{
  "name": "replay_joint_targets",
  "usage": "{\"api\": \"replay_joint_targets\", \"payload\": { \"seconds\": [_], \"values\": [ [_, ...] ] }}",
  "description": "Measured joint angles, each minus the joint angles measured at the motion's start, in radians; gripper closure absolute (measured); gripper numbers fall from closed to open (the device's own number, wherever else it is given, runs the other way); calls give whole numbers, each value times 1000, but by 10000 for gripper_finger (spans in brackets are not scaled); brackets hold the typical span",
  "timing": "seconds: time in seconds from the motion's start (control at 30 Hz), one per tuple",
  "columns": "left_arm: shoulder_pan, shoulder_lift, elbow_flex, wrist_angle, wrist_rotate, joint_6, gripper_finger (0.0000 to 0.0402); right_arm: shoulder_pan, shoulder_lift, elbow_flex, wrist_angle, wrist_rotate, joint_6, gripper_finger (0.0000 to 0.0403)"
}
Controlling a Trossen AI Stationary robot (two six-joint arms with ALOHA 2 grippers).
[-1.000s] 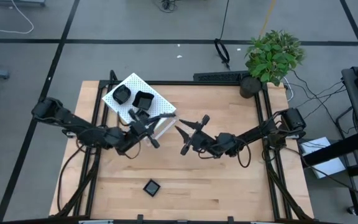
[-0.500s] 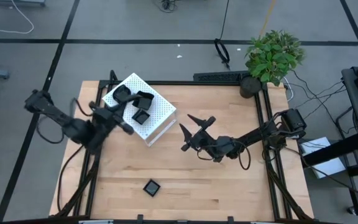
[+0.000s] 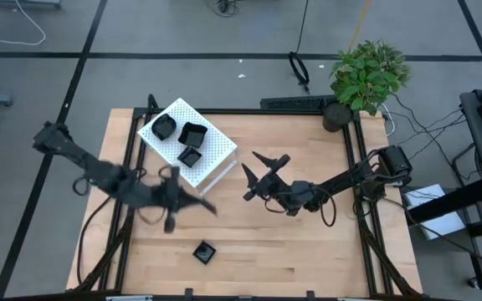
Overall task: Pick & Place Mini shaped plates
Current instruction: Stack the black square plate on top of the black square plate on the shelf
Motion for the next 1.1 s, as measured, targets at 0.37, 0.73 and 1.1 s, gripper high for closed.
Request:
{"api": "replay_joint_targets", "payload": {
  "seconds": [0.37,0.73,1.1],
  "values": [
    [427,-28,388,-1011,220,-284,401,-7,-2,0,1,1,1,178],
    [844,76,388,-1068,518,-20,401,-8,-2,0,1,1,12,181],
    [1186,123,388,-1065,748,170,401,-8,-2,0,1,3,11,181]
  ]
}}
